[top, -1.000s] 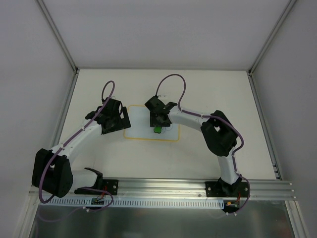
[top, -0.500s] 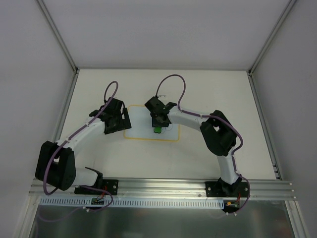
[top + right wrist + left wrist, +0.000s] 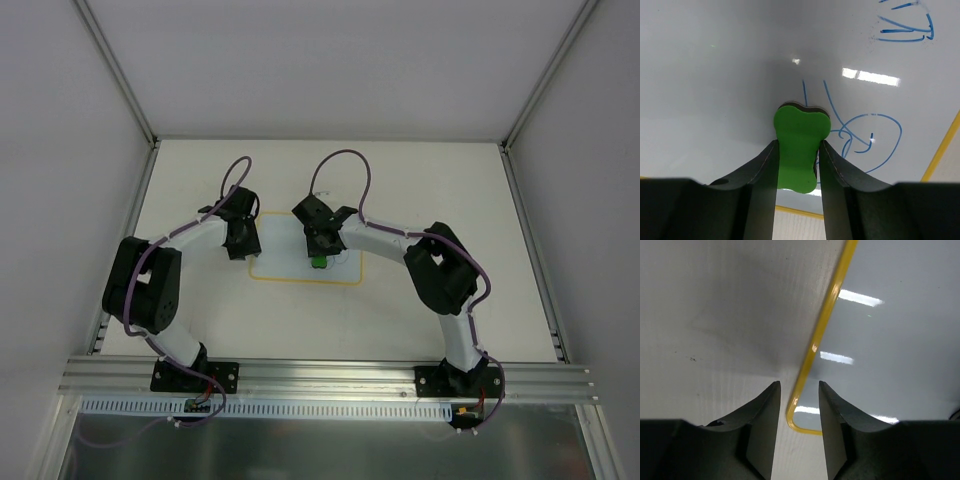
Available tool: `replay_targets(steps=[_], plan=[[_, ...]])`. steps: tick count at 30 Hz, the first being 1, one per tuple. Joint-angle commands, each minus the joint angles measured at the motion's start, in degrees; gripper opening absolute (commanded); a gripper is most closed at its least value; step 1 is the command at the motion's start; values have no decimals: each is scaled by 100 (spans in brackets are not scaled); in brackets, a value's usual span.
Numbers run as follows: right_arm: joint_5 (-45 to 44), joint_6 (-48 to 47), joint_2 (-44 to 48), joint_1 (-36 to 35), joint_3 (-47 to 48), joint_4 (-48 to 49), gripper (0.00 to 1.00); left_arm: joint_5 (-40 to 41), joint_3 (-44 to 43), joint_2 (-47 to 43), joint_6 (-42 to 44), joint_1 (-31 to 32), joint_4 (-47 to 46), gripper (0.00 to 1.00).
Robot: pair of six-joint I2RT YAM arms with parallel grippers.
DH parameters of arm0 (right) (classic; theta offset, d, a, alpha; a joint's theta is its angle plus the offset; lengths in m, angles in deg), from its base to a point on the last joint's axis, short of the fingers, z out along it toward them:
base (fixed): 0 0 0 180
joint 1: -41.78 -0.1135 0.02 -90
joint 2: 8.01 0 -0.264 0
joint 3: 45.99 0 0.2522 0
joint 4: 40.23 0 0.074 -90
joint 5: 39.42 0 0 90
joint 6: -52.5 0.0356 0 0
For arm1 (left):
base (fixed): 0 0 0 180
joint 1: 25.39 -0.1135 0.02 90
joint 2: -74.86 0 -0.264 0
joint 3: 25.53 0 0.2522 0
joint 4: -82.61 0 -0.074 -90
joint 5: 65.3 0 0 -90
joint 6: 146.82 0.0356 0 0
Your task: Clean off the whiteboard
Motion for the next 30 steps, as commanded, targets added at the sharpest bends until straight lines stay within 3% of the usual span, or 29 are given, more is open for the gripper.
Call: replay_targets(steps=[1, 12, 15, 16, 19, 20, 23, 30], plan=[[210, -304, 115, 21, -121, -85, 18, -112, -213, 131, 132, -88, -83, 35], [351, -375, 80, 47, -120, -50, 17, -244, -222, 492, 291, -168, -84, 22], [438, -384, 36, 47, -103, -41, 17, -331, -178, 589, 282, -168, -84, 9], [456, -375, 35, 74, -120, -59, 16, -349, -152, 632, 256, -167, -75, 0], [421, -218, 114, 214, -252, -68, 11, -332, -55, 633, 212, -176, -84, 0], [439, -43, 167, 423, -452, -76, 5, -305, -20, 633, 177, -168, -84, 0], [413, 99, 413, 915, -813, -172, 0, -279, 86, 571, 133, -167, -84, 0], [324, -164, 598, 1322, -841, -481, 0, -340, 112, 545, 132, -176, -84, 0]])
